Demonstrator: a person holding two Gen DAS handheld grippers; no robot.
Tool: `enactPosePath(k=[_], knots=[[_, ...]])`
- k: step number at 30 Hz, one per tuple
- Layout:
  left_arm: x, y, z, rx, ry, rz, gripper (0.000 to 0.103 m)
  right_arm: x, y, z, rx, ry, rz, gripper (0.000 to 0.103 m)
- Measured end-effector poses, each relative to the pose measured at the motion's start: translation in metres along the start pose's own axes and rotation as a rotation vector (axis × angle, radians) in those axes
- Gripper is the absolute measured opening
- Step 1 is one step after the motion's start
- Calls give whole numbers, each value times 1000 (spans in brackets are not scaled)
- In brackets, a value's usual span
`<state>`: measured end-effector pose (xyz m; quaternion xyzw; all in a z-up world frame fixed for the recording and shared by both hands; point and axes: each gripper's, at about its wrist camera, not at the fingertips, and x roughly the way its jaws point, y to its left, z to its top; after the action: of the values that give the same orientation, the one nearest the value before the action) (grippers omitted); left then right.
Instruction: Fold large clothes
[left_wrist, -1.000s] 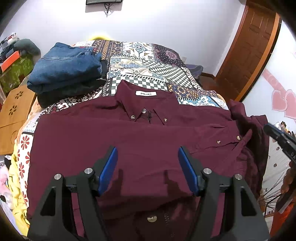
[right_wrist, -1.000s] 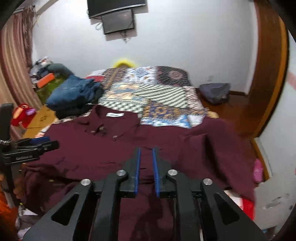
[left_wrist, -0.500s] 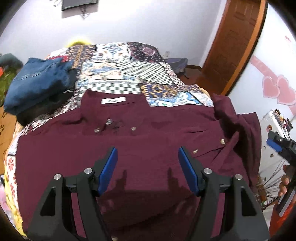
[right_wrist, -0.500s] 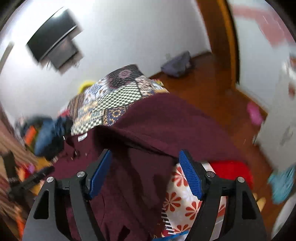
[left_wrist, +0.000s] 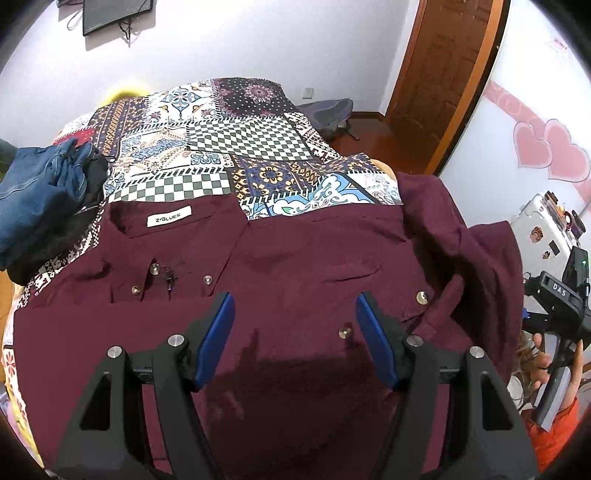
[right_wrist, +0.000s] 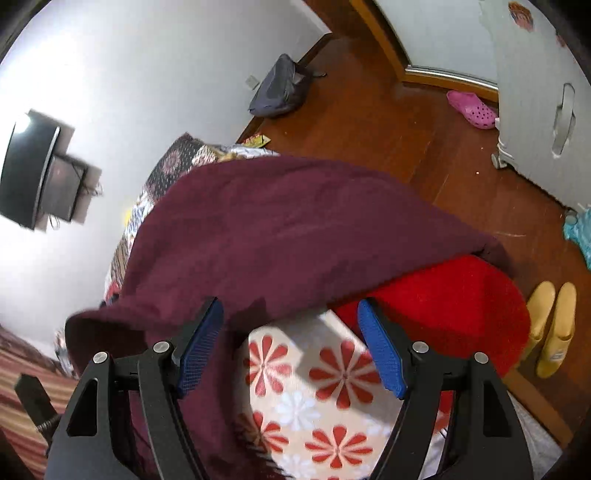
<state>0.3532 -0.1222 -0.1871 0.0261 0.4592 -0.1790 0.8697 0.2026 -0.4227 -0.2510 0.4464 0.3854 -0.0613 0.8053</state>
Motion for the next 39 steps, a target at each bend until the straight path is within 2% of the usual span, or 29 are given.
enactPosePath(k=[5,7,10,12,15,17,20,25,33,39], knots=[[6,0,3,0,7,8,67,10,4,11,-7,-56,-46,71],[7,0,4,1,8,10,67,16,6,13,-12,-79,-71,64],[7,0,4,9,7,17,67,22,5,18,-33,-99,-86,50],[8,1,3,14,4,21,67,26,4,20,-43,-97,-85,30],[8,3,2,16,4,22,67,25,3,26,-64,-102,-85,18],[7,6,2,13,2,23,67,19,11,27,-102,-120,-89,15],[3,9,1,7,-6,25,67,9,28,29,-173,-159,-100,12],[-10,19,1,-16,-36,29,67,-11,63,33,-265,-223,-63,10],[-38,35,-1,-44,-91,28,67,-47,141,28,-445,-323,92,8],[-61,51,-8,-51,-136,42,67,-51,203,-1,-590,-303,214,8]])
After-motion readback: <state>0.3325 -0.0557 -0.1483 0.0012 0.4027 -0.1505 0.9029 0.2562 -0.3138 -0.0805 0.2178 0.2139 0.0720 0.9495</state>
